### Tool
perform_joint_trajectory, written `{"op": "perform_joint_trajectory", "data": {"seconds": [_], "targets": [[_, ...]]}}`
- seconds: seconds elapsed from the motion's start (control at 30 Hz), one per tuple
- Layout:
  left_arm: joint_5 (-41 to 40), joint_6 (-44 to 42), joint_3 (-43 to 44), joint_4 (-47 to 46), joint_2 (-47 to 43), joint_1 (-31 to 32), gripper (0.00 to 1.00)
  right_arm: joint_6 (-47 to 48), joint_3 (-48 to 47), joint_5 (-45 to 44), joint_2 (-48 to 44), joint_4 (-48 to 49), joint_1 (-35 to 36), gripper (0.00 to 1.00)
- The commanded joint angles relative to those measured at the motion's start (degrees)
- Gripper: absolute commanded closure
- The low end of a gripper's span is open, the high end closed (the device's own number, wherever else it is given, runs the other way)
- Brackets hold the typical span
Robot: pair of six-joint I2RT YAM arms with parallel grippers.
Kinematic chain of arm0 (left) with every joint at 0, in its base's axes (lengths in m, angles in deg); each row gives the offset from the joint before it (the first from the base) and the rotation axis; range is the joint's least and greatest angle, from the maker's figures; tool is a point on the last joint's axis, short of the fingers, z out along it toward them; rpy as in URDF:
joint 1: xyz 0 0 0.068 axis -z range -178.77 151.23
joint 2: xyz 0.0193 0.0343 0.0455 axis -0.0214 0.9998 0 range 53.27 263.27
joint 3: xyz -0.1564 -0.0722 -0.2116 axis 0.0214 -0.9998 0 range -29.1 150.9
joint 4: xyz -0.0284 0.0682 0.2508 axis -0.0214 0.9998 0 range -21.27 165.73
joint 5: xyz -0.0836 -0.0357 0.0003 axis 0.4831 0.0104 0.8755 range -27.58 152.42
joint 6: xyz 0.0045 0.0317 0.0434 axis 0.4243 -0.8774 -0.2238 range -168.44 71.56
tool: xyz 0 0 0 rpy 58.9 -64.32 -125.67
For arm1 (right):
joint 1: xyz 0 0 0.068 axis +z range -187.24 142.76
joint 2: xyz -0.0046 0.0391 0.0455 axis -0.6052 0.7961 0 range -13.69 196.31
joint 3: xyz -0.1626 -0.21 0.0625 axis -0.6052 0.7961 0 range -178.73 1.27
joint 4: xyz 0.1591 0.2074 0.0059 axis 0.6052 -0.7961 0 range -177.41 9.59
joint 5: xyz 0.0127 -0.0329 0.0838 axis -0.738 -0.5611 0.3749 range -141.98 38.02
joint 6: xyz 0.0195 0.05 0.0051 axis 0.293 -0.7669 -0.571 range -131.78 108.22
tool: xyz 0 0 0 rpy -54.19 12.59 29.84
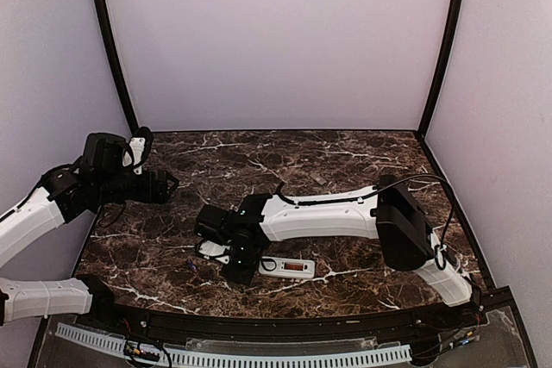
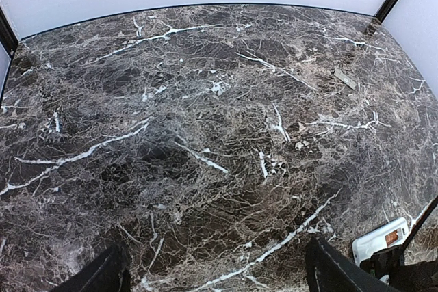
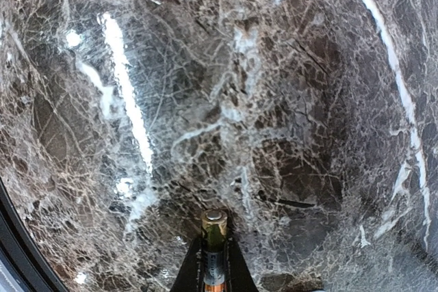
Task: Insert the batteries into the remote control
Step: Place the battery in the battery compartment.
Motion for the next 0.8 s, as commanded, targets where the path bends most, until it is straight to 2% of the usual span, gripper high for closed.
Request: {"op": "perform_joint_trajectory", "data": {"seconds": [0.0, 0.53, 0.77], "targets": [[-0.53, -0.24, 0.45, 0.78, -1.44, -0.31, 0.13, 0.27, 2.97, 0.35, 3.81, -6.64, 0.54, 1.0], [-1.03, -0.98, 0.8, 0.93, -1.61, -0.32, 0.12, 6.64, 9.14, 4.12, -9.24, 1.62, -3.15, 1.0], [-0.84, -1.6, 1.04, 0.29, -0.82, -0.31, 0.12, 8.75, 16.92, 4.02, -17.43, 4.4, -6.53, 1.0]]}}
